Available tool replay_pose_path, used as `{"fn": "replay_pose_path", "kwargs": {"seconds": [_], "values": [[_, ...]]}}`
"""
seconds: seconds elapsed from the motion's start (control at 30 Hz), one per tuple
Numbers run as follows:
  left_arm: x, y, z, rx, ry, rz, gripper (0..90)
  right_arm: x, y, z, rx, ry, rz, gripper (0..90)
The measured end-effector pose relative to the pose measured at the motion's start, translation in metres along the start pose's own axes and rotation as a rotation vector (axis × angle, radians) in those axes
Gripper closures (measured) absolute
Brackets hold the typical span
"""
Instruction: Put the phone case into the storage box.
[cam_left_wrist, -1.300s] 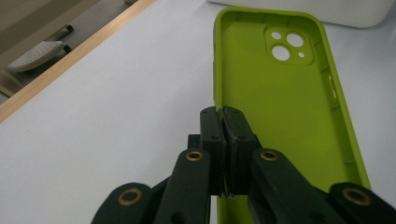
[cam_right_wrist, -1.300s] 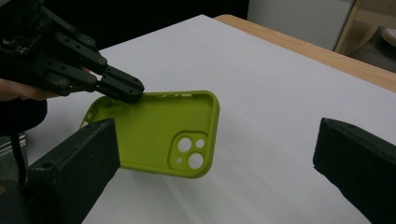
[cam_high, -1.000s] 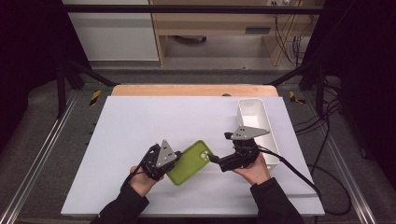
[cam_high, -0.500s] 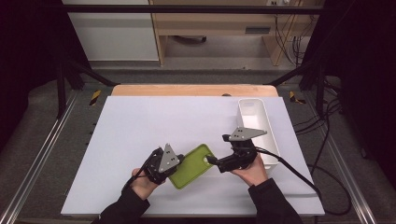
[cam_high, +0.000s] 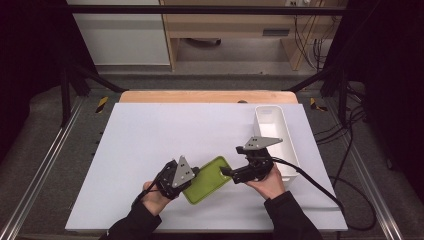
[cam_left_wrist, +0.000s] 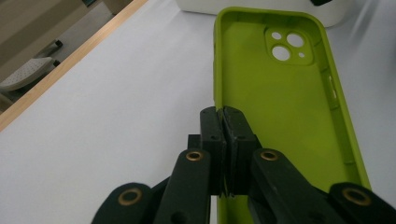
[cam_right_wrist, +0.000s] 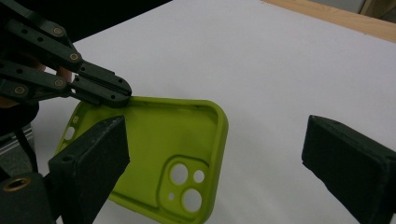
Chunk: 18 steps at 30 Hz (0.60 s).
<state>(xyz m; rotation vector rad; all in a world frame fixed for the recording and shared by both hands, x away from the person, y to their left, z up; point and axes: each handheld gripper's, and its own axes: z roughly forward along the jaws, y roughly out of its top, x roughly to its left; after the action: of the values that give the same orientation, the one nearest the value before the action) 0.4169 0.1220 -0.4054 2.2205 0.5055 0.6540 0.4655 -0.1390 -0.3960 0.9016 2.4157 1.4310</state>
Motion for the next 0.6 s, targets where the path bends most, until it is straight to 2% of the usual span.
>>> {"fn": "replay_pose_path", "kwargs": {"seconds": [0.33, 0.43, 0.5, 0.6], "values": [[-0.0040, 0.0030, -0.0026, -0.016, -0.005, 0.010, 88.0, -0.0018, -0.0018, 0.0061, 0.041, 0.024, 0.020, 15.8], [-0.0057, 0.0043, -0.0036, -0.023, -0.007, 0.019, 88.0, -0.0029, -0.0016, 0.0063, 0.052, 0.033, 0.025, 21.3], [-0.0069, 0.0050, -0.0044, -0.025, -0.006, 0.024, 88.0, -0.0043, -0.0010, 0.0064, 0.069, 0.060, 0.047, 23.7], [-0.0085, 0.0060, -0.0052, -0.030, -0.007, 0.029, 87.9, -0.0044, -0.0011, 0.0066, 0.078, 0.080, 0.052, 28.1]]}}
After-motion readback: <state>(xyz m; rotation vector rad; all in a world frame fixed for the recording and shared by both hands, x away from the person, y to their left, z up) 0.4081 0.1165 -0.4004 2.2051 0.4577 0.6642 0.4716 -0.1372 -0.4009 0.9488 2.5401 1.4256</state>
